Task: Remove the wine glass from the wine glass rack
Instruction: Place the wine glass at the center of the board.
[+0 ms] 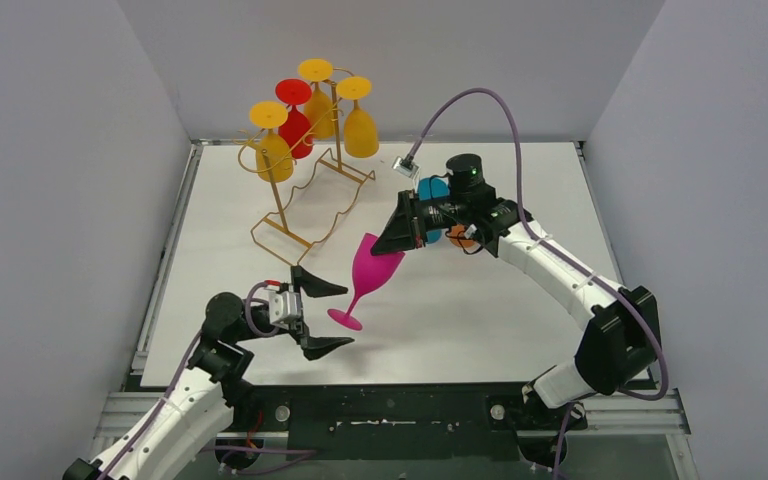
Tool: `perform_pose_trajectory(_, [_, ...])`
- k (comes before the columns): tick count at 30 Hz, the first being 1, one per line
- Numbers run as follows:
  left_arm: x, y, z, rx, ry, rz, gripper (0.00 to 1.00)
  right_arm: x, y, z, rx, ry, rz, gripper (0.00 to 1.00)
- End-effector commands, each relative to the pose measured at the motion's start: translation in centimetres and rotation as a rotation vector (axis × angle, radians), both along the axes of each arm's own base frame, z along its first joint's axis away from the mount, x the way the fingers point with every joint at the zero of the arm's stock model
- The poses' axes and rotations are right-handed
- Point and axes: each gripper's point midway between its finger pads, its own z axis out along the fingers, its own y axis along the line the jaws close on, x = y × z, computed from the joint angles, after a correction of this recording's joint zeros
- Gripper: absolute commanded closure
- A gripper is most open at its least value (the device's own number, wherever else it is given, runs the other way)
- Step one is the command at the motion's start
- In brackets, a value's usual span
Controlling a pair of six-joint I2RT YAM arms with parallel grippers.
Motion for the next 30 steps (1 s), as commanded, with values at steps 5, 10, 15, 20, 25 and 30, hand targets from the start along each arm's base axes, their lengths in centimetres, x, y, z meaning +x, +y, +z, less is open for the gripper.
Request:
perform_pose_trajectory(5, [4.1, 2.3, 3.2, -0.06, -0.083, 0.311, 0.03, 2.2, -0.9, 1.1, -0.028, -0.192, -0.181, 1.0])
perform_pose_trajectory(10, [6.6, 5.1, 3.7, -0.077, -0.123, 0.545, 0.03, 4.6, -2.5, 0.2, -0.146, -0.34, -0.386, 1.0])
perform_pose_trajectory(15, [8.3, 7.2, 3.5, -0.04, -0.127, 0.697, 0.03, 5.6, -3.9, -0.5, -0.251, -0.49, -0.544, 1.0])
perform_pose_trajectory(20, [11.2, 12.2, 3.1, -0.06, -0.005, 1.032, 0.03, 6.2, -5.1, -2.2, -0.398, -0.534, -0.696, 1.0])
perform_pose_trajectory(25, [12.2, 16.2, 3.6, -0.208, 0.159, 1.282, 0.03, 5.9, -4.8, -3.4, -0.455, -0.574, -0.749, 1.0])
perform_pose_trajectory(30, [12.3, 16.5, 3.8, -0.191, 0.19, 1.305, 0.03, 7.1, -6.4, -3.9, -0.538, -0.582, -0.873, 1.0])
